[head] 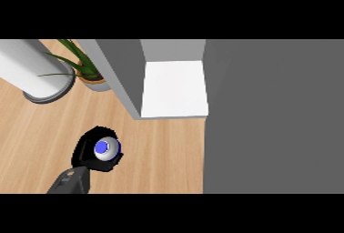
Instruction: Pick up the bottled water, place it into the cabinet and close the cabinet
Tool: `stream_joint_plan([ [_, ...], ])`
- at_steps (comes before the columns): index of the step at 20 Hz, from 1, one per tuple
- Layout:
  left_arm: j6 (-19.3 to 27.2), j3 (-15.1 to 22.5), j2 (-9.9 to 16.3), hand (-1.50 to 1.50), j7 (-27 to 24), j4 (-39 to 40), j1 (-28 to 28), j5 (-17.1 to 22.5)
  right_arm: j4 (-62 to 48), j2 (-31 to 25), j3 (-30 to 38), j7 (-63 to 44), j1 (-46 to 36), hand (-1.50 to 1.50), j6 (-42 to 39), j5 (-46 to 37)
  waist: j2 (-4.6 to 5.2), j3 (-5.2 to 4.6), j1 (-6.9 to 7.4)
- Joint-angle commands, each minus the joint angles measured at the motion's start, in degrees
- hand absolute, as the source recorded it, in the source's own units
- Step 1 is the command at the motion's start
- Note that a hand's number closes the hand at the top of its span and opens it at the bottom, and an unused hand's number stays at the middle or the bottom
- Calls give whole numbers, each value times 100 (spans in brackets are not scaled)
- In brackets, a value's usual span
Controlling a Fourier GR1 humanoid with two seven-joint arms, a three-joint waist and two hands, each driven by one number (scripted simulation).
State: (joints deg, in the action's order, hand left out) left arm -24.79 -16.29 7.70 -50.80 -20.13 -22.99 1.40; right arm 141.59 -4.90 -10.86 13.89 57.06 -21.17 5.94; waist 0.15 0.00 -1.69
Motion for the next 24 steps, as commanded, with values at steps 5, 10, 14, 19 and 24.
stream_joint_plan([
  [5,840,23,-750,150,-724,-376,669,428,661,-36,-104,-126,548,-150,-81,116,-47,-1,102],
  [10,885,602,-757,150,-529,-355,393,1056,596,-24,-36,-470,142,-150,69,298,-27,-4,105],
  [14,1118,1216,-764,150,164,-853,227,1673,729,27,-208,-488,230,-150,67,217,-54,0,112],
  [19,1889,2296,-768,150,784,-1629,134,2595,459,51,-47,-525,-2,-150,122,379,-57,1,87],
  [24,3188,2941,-770,150,1313,-2762,97,2621,494,-39,100,-298,243,-150,-42,487,-63,6,98],
])
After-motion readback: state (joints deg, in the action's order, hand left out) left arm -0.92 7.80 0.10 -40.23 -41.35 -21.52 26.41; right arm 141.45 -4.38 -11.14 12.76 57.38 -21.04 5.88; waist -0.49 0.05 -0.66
